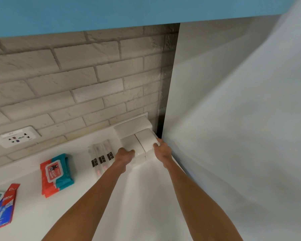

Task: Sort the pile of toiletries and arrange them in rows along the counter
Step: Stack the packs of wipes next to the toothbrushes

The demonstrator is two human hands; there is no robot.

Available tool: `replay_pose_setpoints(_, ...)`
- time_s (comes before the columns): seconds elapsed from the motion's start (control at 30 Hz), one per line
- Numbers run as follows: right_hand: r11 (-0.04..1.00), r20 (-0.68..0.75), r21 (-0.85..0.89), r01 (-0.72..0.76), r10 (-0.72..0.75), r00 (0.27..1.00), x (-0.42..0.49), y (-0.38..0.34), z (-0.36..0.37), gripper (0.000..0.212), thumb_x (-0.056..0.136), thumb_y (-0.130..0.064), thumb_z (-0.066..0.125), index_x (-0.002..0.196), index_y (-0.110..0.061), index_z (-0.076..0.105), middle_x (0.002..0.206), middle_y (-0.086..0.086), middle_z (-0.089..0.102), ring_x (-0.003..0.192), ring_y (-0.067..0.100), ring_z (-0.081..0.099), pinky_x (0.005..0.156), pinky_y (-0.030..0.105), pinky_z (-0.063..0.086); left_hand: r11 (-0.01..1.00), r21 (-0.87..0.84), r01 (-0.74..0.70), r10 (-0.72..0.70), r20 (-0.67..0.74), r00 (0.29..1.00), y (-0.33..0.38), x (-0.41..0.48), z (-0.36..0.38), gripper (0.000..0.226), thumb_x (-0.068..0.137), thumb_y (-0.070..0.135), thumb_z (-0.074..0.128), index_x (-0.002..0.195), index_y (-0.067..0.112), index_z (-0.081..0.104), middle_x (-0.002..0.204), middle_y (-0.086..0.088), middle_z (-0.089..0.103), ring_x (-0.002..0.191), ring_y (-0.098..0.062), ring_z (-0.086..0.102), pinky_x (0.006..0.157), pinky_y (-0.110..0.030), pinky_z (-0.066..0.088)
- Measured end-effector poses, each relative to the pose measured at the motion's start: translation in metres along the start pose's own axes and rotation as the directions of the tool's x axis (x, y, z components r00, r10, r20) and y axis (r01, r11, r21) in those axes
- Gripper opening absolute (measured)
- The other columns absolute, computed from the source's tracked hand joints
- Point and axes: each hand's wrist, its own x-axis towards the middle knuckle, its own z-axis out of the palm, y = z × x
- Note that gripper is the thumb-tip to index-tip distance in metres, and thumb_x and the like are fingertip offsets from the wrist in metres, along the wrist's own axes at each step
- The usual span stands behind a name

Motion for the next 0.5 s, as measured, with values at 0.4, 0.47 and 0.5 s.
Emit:
replay_pose_setpoints(0.4,0.993,-0.269,0.065,0.096,-0.076,0.960,-0.045,-0.021,0.024,0.053,0.111,-0.039,0.050,0.159,-0.017,0.044,0.158,0.009,0.053,0.146,0.032,0.049,0.120,0.046,0.042,0.956,0.170,-0.240,0.243,0.008,0.970,-0.010,-0.039,-0.043,0.079,0.103,0.047,0.055,0.161,0.004,0.022,0.161,-0.016,0.038,0.148,-0.034,0.038,0.116,-0.038,0.035)
replay_pose_setpoints(0.47,0.988,-0.280,0.050,0.149,-0.129,0.951,-0.067,-0.027,0.031,0.049,0.111,-0.041,0.049,0.155,-0.018,0.049,0.154,0.007,0.057,0.143,0.029,0.052,0.118,0.044,0.044,0.914,0.254,-0.317,0.327,0.004,0.945,-0.021,-0.041,-0.057,0.077,0.104,0.046,0.053,0.162,0.006,0.022,0.161,-0.015,0.040,0.147,-0.033,0.040,0.118,-0.038,0.034)
replay_pose_setpoints(0.5,0.985,-0.284,0.042,0.167,-0.148,0.947,-0.080,-0.029,0.037,0.049,0.111,-0.043,0.049,0.154,-0.019,0.051,0.153,0.005,0.058,0.143,0.028,0.052,0.118,0.043,0.044,0.890,0.286,-0.356,0.371,-0.001,0.928,-0.029,-0.045,-0.066,0.075,0.104,0.045,0.053,0.161,0.006,0.024,0.160,-0.014,0.042,0.146,-0.032,0.043,0.118,-0.039,0.035)
